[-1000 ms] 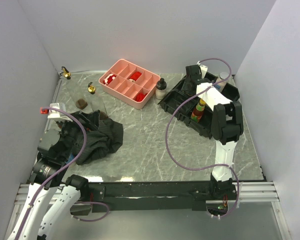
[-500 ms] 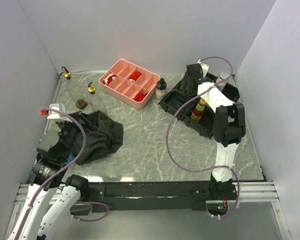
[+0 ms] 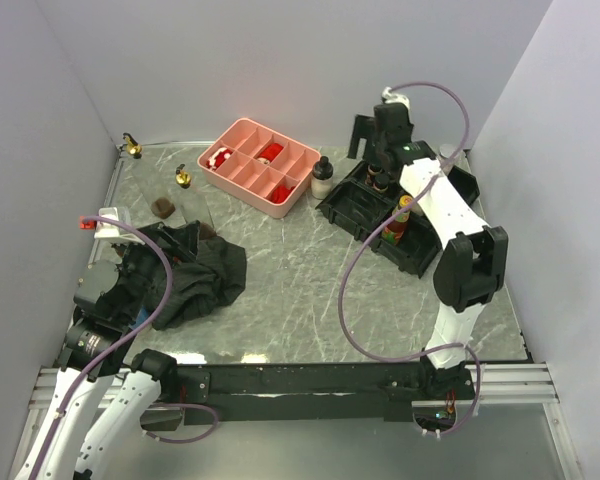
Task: Organize the condiment bottles
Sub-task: Place the bottle in the storage box, then pick up the bottle from the center of the board.
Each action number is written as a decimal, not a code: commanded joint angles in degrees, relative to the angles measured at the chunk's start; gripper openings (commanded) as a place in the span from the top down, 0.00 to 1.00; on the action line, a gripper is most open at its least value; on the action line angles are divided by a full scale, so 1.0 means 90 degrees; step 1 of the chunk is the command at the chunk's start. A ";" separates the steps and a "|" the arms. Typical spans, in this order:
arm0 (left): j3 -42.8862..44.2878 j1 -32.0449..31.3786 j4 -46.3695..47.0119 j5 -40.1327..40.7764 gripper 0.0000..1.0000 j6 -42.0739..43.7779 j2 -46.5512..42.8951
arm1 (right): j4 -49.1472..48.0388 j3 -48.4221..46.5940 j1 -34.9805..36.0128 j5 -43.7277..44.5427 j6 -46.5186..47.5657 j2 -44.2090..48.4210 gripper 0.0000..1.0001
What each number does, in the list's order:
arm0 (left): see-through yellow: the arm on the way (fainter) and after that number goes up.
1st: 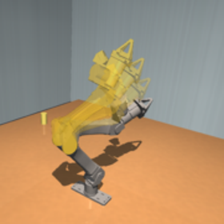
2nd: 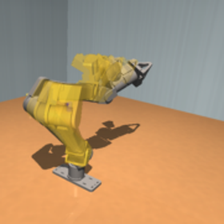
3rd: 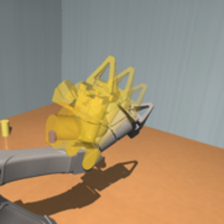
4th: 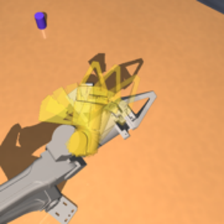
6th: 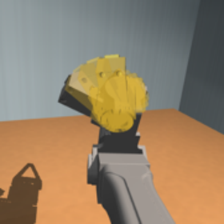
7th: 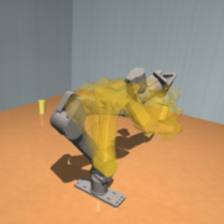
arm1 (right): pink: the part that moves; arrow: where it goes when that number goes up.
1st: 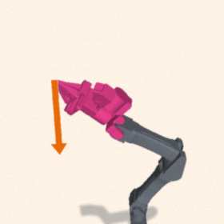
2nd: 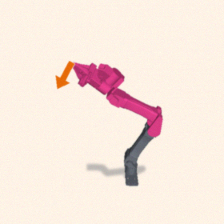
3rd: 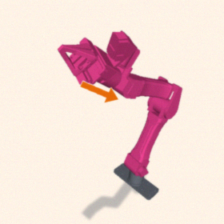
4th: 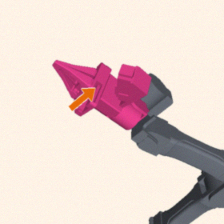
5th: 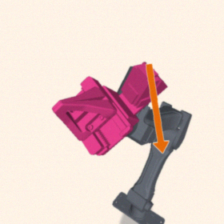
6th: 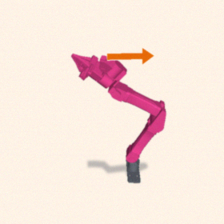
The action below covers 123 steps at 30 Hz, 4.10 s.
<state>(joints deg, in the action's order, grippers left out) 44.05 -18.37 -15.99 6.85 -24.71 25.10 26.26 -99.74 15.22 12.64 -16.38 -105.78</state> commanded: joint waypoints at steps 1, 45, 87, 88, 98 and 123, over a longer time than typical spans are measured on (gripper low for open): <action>0.0076 -0.0010 0.0126 0.0000 0.04 0.0050 -0.0006 | -0.0164 -0.0801 0.0446 -0.0476 0.0745 -0.0248 0.00; 0.0076 -0.0010 0.0116 0.0078 0.04 0.0079 0.0140 | -0.0799 -0.2209 0.0809 -0.1278 0.2357 -0.2925 0.11; 0.0076 -0.0010 0.0107 0.0117 0.04 0.0070 0.0141 | -0.0457 -0.2111 0.0652 -0.1591 0.2055 -0.3023 0.25; 0.0066 -0.0010 0.0107 0.0118 0.04 0.0079 0.0140 | -0.0428 -0.2120 0.0652 -0.1581 0.2055 -0.3003 0.30; 0.0057 -0.0010 0.0097 0.0137 0.04 0.0070 0.0102 | -0.0545 -0.1847 0.0555 -0.1463 0.2006 -0.2525 0.59; 0.0066 -0.0010 0.0087 0.0186 0.04 0.0079 0.0140 | -0.0545 -0.2422 0.0028 -0.1757 0.1674 -0.1343 0.86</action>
<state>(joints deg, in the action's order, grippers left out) 44.05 -18.37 -16.01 7.49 -24.69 26.13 25.17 -117.01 17.32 -4.14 0.03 -125.12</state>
